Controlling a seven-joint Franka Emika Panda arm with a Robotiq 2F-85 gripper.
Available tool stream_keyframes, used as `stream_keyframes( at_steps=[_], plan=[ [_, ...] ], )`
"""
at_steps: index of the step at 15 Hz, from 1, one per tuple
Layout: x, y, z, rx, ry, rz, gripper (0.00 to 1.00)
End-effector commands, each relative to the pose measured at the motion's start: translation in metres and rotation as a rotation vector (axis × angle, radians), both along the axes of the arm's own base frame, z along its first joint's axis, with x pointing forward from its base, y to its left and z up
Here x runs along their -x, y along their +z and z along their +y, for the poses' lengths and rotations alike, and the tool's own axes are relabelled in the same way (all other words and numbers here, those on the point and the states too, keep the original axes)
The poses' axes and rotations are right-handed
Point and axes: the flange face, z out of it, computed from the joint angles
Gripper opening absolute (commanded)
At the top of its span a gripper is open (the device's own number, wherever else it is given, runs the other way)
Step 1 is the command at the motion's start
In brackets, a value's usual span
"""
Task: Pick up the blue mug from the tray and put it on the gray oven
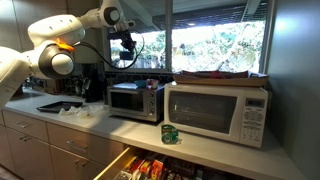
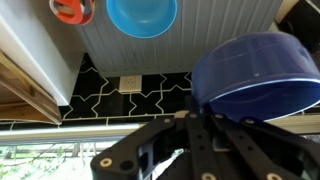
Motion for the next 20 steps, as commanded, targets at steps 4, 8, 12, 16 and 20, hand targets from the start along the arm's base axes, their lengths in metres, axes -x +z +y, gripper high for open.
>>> stream_keyframes(
  at_steps=[4, 8, 12, 16, 20],
  plan=[
    [-0.008, -0.008, 0.001, -0.041, -0.096, -0.004, 0.05],
    [-0.007, -0.007, -0.001, -0.048, -0.113, -0.01, 0.01],
    [-0.016, -0.036, 0.035, -0.026, -0.105, 0.063, 0.01],
    [-0.016, -0.062, 0.081, 0.026, -0.171, 0.121, 0.01],
    [-0.02, -0.081, 0.119, 0.132, -0.275, 0.072, 0.01]
  ],
)
